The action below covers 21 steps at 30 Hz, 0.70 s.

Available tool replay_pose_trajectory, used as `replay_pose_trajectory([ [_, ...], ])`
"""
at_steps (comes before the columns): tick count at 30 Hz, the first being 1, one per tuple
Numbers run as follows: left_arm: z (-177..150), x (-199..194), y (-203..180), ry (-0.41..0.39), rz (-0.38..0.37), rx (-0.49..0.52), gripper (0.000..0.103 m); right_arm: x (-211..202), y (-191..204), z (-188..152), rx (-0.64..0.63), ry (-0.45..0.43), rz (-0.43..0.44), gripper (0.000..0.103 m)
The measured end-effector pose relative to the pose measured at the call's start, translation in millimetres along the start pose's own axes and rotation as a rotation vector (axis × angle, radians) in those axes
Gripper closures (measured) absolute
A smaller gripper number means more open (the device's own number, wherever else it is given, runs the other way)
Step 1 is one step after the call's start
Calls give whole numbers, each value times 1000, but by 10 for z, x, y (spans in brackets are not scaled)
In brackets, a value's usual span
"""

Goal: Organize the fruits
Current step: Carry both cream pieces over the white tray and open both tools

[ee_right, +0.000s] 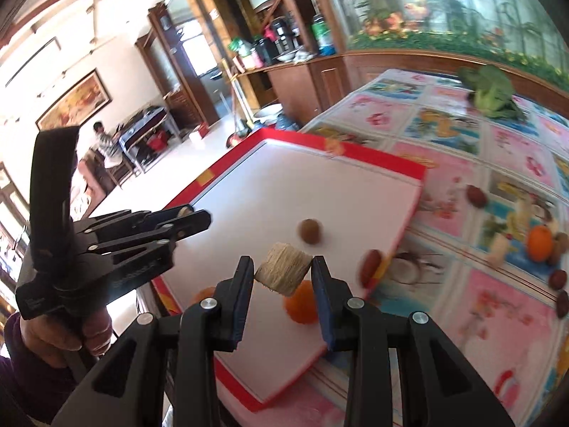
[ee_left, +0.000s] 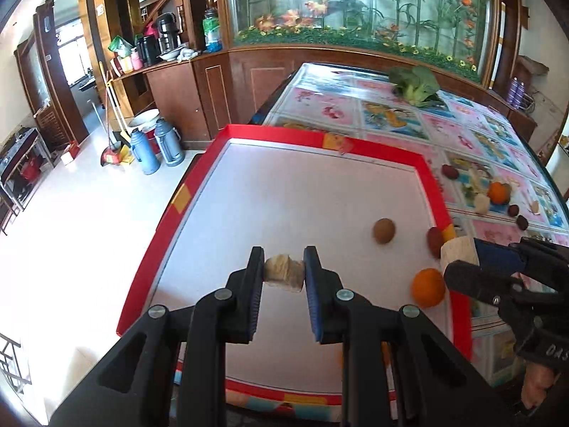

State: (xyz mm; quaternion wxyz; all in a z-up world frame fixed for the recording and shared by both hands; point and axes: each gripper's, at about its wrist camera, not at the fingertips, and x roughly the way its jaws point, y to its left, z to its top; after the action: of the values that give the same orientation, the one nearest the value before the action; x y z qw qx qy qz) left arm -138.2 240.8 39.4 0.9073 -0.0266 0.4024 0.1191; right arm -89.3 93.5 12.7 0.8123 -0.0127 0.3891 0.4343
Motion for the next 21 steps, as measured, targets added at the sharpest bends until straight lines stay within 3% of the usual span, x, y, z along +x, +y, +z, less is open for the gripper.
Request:
replay_pose_trajectory([
  [11,-142,204,171,57,30,-26,79,464,148,75,-23,87,-27,71],
  [21,-178,268,213,73,72,-27,78,566,165,94,-52,107,-88,71],
])
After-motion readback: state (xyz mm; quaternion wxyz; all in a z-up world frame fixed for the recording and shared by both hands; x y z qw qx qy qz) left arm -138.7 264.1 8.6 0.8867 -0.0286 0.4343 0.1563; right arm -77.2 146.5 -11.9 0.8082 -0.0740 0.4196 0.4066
